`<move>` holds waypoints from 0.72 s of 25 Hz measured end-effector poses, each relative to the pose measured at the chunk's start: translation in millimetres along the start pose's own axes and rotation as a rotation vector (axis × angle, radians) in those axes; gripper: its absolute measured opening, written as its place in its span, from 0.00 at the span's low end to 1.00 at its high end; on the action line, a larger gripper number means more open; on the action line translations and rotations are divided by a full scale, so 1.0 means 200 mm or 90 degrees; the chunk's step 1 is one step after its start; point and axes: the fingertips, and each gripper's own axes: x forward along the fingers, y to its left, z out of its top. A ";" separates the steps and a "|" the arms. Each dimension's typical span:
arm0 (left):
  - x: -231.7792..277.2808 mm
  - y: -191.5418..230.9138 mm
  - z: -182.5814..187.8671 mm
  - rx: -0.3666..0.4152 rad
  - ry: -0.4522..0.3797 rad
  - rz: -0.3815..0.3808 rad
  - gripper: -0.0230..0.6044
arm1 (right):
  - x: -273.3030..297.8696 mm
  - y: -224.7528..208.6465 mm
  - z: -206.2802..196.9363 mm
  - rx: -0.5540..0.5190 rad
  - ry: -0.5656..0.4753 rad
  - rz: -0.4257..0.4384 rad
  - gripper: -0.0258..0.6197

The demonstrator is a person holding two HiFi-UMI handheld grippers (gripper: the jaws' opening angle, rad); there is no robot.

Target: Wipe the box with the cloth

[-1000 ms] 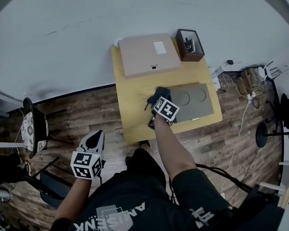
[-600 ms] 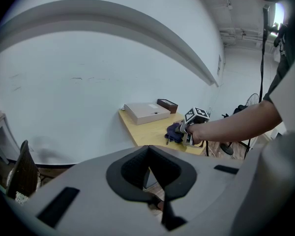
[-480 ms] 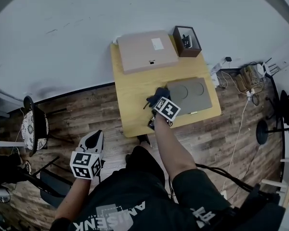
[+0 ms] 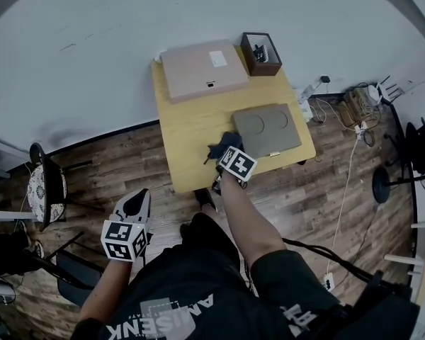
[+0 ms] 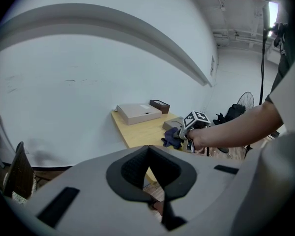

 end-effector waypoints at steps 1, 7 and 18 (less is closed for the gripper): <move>0.00 -0.02 0.00 0.002 -0.002 -0.002 0.04 | -0.01 -0.01 -0.01 -0.003 0.000 0.001 0.17; -0.02 -0.08 -0.04 0.003 -0.003 -0.011 0.04 | -0.10 -0.10 -0.08 -0.019 0.009 -0.006 0.17; -0.03 -0.19 -0.06 0.001 -0.019 -0.029 0.04 | -0.24 -0.24 -0.18 -0.079 0.038 0.023 0.17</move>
